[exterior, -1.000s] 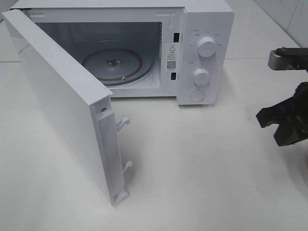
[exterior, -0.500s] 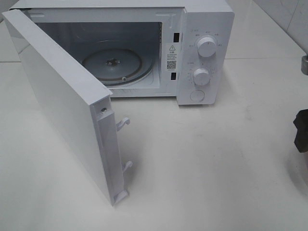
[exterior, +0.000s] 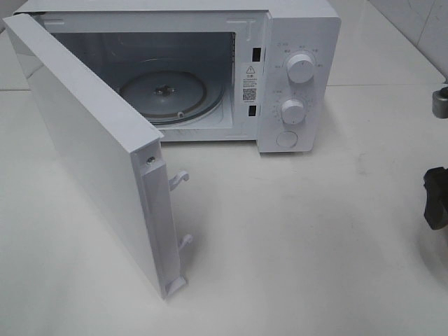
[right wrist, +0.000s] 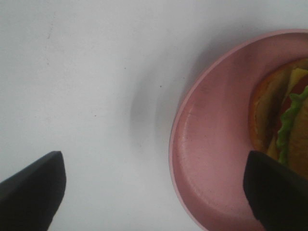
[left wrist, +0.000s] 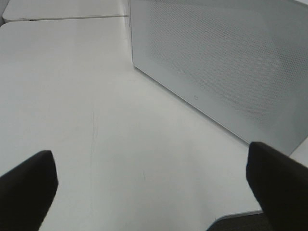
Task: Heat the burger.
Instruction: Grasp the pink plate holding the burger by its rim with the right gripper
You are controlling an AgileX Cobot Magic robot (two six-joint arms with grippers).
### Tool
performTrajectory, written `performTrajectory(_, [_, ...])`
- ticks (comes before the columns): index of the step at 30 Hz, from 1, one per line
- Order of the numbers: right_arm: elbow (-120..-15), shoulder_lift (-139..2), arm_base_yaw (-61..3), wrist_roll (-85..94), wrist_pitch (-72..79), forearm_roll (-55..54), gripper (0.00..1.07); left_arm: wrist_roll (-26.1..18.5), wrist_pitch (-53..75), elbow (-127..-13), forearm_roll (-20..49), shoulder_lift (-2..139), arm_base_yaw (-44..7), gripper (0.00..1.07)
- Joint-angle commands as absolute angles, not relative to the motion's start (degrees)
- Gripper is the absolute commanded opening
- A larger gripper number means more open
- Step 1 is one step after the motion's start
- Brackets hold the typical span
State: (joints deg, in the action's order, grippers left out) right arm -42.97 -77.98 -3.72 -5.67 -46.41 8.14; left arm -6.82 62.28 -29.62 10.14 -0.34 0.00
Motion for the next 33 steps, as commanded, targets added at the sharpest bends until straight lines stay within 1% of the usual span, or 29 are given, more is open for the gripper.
performTrajectory(1, [-43.0, -81.2, -3.3, -6.8, -45.4, 8.5, 0.94, -6.9, 61.5, -29.6, 10.4, -1.3, -0.1, 1.0])
performTrajectory(12, [-43.0, -87.0, -3.2, -7.4, -41.3, 8.7, 0.91, -6.9, 61.5, -29.6, 10.4, -1.3, -0.1, 1.0])
performTrajectory(13, [-42.9, -88.1, -1.8, -7.4, -40.9, 8.8, 0.91, -6.9, 61.5, -29.6, 10.4, -1.3, -0.1, 1.0])
performTrajectory(20, [-42.9, -90.8, 2.1, -7.4, -39.2, 9.3, 0.89, -6.9, 61.5, -29.6, 10.4, -1.3, -0.1, 1.0])
performTrajectory(31, [-42.9, -94.6, 2.7, -7.4, -36.8, 8.9, 0.86, -6.9, 61.5, -29.6, 10.4, -1.3, -0.1, 1.0])
performTrajectory(33, [-42.3, -95.7, 2.7, -7.6, -34.4, 8.9, 0.85, -6.9, 61.5, -29.6, 10.4, -1.3, -0.1, 1.0])
